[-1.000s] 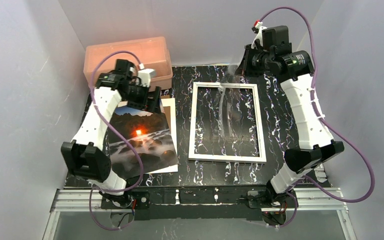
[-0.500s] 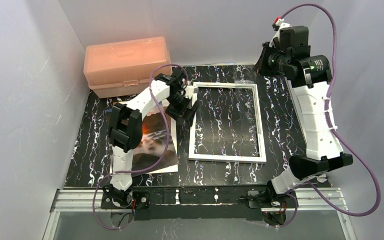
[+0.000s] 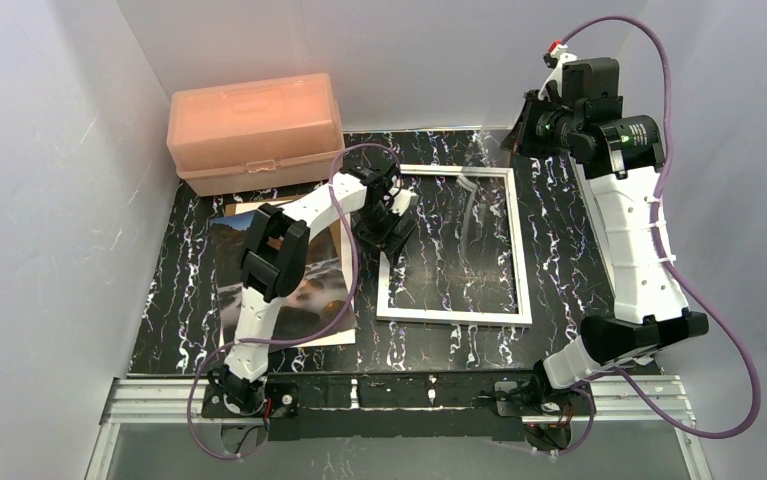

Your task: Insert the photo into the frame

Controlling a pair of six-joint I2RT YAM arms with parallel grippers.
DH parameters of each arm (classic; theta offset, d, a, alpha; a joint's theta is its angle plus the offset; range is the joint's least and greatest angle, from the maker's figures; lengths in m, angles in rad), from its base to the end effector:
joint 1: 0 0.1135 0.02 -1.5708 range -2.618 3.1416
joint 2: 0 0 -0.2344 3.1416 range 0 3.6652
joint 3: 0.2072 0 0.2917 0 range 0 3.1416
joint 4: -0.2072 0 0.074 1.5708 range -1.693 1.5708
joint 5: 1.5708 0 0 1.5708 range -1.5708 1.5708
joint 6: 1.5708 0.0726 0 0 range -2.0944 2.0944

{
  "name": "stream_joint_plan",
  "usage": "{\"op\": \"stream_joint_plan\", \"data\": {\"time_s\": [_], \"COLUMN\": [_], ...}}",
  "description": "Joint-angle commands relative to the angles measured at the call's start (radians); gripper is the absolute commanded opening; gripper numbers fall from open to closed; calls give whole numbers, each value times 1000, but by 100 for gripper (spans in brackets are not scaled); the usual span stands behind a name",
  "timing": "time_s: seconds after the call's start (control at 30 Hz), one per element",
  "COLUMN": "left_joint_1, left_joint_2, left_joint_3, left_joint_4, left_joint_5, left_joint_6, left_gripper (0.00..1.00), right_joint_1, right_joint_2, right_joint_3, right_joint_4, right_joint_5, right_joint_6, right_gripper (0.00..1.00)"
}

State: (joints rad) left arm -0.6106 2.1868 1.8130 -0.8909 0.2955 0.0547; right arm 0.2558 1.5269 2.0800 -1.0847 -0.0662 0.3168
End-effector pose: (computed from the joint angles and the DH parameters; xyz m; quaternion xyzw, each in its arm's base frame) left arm 0.3863 -0.2962 0.1197 0.3404 0.9166 -0.1813 0.1051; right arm 0.3348 0.0925 0.4745 0.0100 0.8676 0.1677 0.4679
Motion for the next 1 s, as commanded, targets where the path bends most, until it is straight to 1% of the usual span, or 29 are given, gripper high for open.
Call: {"op": "stream_joint_plan", "data": {"time_s": [0.0,0.17,0.23,0.43,0.47,0.57,0.73,0.87,0.97], "left_joint_1": [6,5,3,-13,-17,-26,-26,-25,-26], "left_joint_2": [20,42,47,54,47,23,-19,-50,-63], "left_joint_3": [21,33,22,-21,-33,-73,-128,-174,-201], "left_joint_4": [-11,-7,7,39,46,58,76,87,88], "left_joint_5": [-54,-40,-29,-26,-29,-54,-92,-90,-103], "left_joint_6": [-10,-16,-26,-8,1,51,92,122,136], "left_gripper": [79,71,66,44,41,28,19,17,14], "right_joint_1": [-7,-20,-25,-26,-27,-28,-27,-27,-26], "right_joint_2": [-44,-36,-31,-45,-49,-51,-51,-63,-73], "right_joint_3": [-9,20,24,-38,-49,-80,-97,-140,-170], "right_joint_4": [69,44,42,90,96,122,135,151,162], "right_joint_5": [-48,-23,-26,-62,-66,-88,-110,-132,-142], "right_joint_6": [14,-12,-12,16,18,35,47,60,65], "right_gripper": [1,1,1,1,1,1,1,1,1]}}
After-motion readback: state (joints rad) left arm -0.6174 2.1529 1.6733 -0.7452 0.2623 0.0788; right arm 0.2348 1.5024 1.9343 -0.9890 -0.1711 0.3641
